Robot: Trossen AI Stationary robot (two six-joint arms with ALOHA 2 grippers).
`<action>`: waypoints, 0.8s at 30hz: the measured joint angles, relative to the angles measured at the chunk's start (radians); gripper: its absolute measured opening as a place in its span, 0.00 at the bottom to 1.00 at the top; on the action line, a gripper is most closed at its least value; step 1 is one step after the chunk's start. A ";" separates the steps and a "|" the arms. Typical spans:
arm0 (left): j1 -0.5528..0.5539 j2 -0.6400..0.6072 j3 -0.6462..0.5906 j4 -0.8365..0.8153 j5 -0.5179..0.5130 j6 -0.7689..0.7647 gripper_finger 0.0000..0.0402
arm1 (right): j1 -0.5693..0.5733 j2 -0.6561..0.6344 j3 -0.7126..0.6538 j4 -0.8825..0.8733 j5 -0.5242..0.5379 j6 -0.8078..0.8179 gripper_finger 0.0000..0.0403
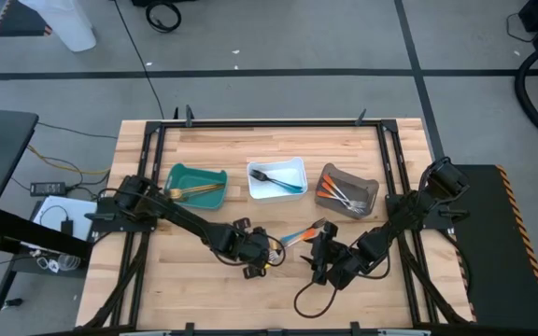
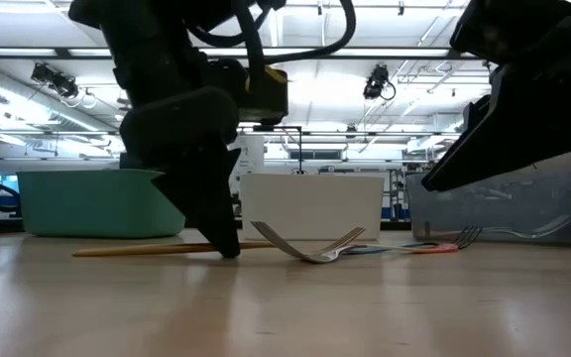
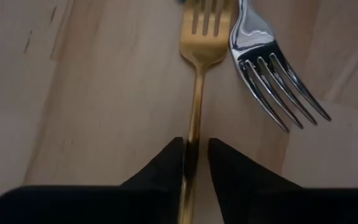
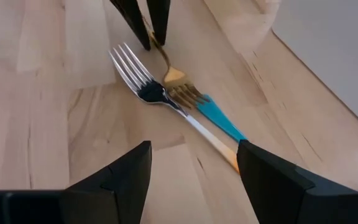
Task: Sort silverware by color (type)
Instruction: Put the gold fork into the green bin
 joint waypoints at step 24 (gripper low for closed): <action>-0.008 -0.078 -0.008 -0.107 -0.271 0.029 0.06 | 0.028 0.011 0.000 0.024 0.077 0.003 0.60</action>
